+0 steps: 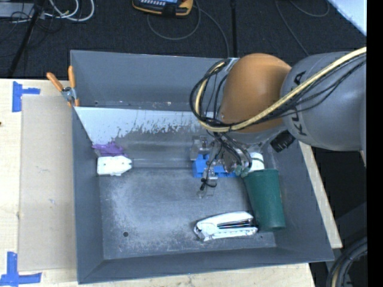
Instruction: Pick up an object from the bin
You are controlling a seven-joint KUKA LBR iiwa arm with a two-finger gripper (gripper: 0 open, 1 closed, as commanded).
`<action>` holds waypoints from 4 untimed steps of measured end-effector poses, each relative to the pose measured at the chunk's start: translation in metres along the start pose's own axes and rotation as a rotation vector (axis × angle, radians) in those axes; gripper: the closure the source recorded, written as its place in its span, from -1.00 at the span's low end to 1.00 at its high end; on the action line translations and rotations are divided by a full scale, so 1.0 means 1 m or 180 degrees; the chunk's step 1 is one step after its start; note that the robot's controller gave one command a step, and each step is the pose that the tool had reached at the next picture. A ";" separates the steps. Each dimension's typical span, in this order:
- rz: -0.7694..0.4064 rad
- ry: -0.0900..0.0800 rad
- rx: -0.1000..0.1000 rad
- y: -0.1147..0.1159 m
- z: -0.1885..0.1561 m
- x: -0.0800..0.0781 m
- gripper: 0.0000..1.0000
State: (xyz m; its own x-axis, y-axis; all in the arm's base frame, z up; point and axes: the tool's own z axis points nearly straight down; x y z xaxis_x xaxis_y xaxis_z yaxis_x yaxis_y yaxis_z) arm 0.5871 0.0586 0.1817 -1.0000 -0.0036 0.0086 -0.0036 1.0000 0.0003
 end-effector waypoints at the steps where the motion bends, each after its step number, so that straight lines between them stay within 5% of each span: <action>1: 0.0003 -0.0024 -0.0001 0.000 -0.005 -0.001 -1.00; 2: -0.0156 -0.0042 -0.0006 -0.021 0.027 0.001 -1.00; 3: -0.0626 0.0017 0.0001 -0.042 0.053 0.026 -1.00; 4: -0.1329 -0.0032 0.0007 -0.039 0.065 0.029 -1.00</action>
Offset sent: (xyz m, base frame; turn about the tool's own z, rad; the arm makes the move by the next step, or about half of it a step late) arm -0.0122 -0.0718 -0.0984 -0.1321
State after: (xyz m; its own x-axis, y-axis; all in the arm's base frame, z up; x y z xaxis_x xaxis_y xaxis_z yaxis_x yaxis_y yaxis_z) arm 0.5582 0.0199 0.1168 -0.9126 -0.4088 -0.0015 -0.4088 0.9126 -0.0005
